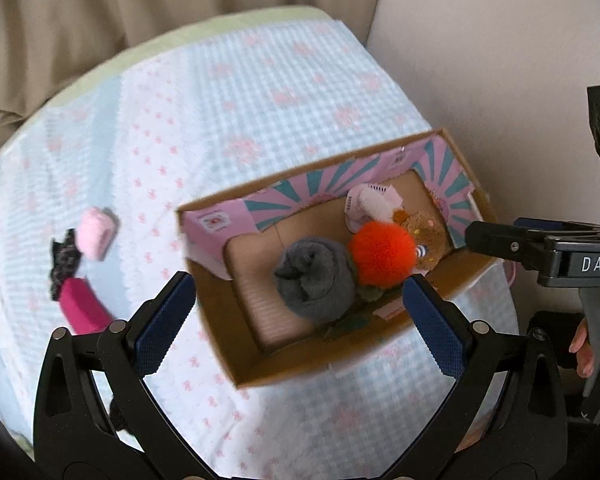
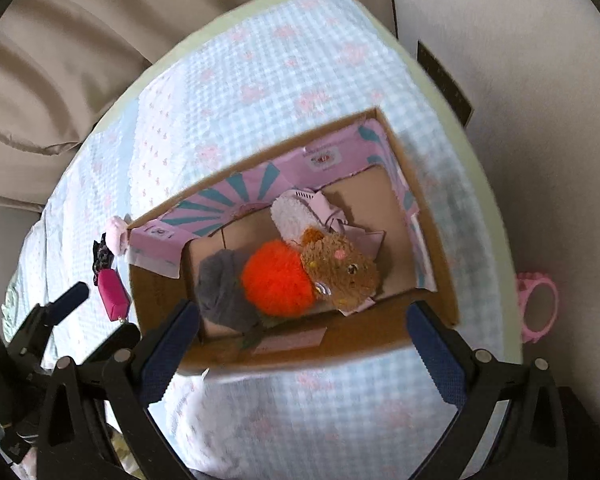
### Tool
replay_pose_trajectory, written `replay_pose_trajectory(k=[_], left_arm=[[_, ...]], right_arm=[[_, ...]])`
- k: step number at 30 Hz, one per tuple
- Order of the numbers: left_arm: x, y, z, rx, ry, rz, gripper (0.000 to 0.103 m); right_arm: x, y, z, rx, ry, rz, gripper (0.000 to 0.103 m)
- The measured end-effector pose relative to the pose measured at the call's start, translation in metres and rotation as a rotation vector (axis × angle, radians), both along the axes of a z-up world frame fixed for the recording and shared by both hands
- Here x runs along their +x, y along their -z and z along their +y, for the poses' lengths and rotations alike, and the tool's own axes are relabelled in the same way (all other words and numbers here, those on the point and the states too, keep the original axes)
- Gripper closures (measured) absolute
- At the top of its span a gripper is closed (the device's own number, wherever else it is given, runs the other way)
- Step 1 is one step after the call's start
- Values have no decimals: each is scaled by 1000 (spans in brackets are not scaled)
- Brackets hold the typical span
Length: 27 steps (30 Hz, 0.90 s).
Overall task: Organize soft objects
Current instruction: 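Withdraw both tools from the box toward the pink pouch and scrunchie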
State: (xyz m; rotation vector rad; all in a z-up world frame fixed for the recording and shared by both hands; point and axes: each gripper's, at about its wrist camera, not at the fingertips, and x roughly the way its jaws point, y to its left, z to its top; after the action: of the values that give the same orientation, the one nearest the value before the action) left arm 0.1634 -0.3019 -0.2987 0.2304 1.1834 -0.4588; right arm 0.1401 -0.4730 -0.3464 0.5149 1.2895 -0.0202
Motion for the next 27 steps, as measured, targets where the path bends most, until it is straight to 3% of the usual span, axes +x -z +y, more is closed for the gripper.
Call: replay_pose_trajectory(k=[12,16,24,27], left_arm=[[-50,-106,80,-74,-120,-135,0],[-69,-144,118,-101,-169,-200,0],[-97,-187,198,-131,-273,-263,0],[-102,-198,230,-135,-311,-291,0]], right_arm=[[-58,-114,36,-219,-1,-169,0],[-73,-144,57,-243,11,-225,0],[-99,-203,123,-366,24,-386,0],[-103,-215,144,-367,12,-428,0]])
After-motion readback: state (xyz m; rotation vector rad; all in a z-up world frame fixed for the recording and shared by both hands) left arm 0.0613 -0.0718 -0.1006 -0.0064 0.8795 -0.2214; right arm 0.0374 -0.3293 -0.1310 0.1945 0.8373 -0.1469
